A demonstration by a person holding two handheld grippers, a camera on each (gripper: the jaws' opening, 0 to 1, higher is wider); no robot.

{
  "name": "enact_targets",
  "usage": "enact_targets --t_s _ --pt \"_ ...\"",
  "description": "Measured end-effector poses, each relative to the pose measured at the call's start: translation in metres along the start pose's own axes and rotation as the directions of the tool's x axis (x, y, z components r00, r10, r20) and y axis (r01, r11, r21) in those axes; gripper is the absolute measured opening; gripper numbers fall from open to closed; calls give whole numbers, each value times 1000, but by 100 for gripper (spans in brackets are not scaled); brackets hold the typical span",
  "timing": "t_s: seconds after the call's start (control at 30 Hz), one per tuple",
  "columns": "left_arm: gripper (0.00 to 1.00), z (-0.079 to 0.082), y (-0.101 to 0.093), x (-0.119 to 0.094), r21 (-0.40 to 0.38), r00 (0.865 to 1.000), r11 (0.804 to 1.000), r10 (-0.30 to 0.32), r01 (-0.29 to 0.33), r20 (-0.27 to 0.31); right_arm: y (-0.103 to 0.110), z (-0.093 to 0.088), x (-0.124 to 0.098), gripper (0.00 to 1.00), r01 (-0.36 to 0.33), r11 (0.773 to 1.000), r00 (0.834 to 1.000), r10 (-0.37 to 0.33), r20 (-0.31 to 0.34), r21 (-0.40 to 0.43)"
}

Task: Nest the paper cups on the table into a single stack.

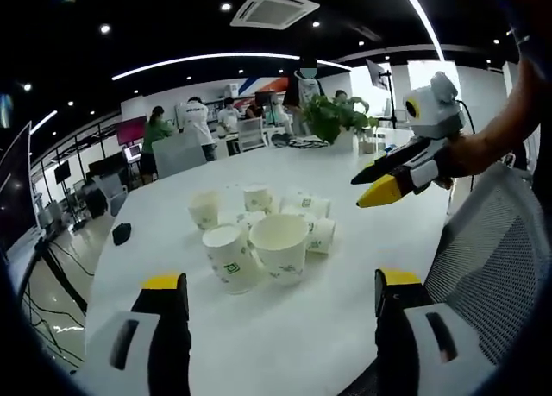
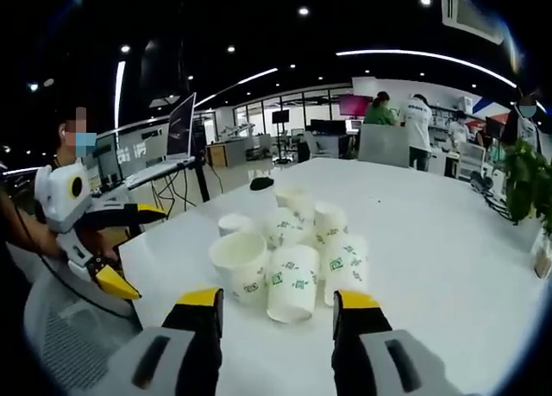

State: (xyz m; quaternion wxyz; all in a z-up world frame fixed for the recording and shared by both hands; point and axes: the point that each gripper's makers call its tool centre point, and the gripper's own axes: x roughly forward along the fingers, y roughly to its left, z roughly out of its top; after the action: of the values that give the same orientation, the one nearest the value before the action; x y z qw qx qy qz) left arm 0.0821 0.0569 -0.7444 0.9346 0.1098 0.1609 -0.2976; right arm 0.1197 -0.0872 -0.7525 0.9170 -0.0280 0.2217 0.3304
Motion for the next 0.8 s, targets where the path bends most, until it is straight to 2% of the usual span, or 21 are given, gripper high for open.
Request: enact_targets --t_s 0.13,0.4,0.5,0.63,0.7,0.8 --pt "88 0 -2 0 7 1000 1000 -7 7 -5 2 1 8 41 1 1000 1000 -1 -1 10" --pt "87 2 0 -1 7 1000 1000 7 -7 0 6 11 11 38 -13 998 1000 12 22 65" --pt "86 3 -1 -1 11 1000 1000 5 -5 1 11 23 12 34 -20 998 999 17 44 63" --pt "85 2 -1 -1 21 1000 1000 4 -4 -1 18 41 18 33 -38 995 996 31 84 90" --pt "85 1 0 -1 30 1000 999 11 -11 -3 19 45 23 33 -46 993 995 35 96 113" --pt "84 1 3 -2 42 1000 999 24 -23 -5 22 42 32 30 -50 991 996 40 82 127"
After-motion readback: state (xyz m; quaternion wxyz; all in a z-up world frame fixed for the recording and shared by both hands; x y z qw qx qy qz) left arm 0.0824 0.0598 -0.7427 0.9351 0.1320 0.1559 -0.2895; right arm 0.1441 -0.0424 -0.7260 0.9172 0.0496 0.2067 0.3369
